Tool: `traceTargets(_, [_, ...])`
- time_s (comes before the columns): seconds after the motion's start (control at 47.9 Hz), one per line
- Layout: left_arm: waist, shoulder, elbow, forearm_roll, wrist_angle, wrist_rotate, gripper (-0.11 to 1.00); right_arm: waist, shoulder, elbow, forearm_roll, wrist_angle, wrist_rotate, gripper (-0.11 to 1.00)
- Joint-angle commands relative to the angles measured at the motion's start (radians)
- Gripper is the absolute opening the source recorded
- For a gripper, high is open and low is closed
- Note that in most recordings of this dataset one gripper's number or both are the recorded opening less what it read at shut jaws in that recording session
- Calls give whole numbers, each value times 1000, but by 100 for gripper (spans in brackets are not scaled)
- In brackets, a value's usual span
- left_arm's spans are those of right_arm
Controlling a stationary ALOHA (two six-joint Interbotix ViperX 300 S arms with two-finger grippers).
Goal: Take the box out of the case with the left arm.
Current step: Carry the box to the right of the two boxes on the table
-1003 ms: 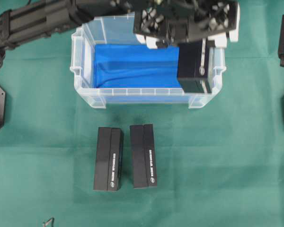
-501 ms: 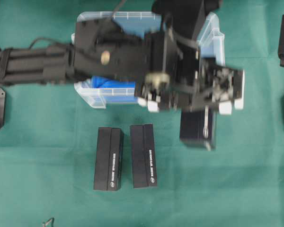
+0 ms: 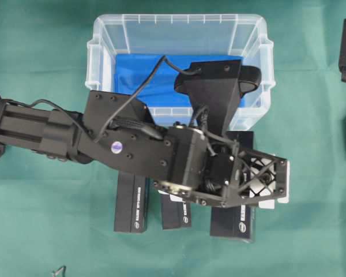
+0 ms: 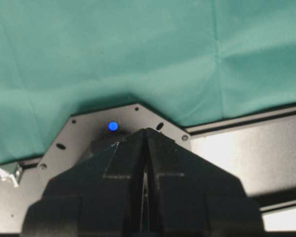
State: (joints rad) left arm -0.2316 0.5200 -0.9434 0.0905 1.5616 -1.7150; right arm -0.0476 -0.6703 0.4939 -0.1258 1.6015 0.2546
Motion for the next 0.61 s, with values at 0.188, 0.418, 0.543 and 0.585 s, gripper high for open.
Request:
traceTargets(0.188, [14,-48,41,9,-11,-2,64,-2,0,-12,3,20,2,0])
traceTargets(0.418, [25,-63,149,9,-67,-15,64,-2,0,-11,5,18,2,0])
traceTargets(0.543, [28,-67,232,9,-133,-49,64,-2,0,-11,3,20,2,0])
traceTargets(0.585, [29,-69,259,8,-155,-60,64,-2,0,-11,3,20,2,0])
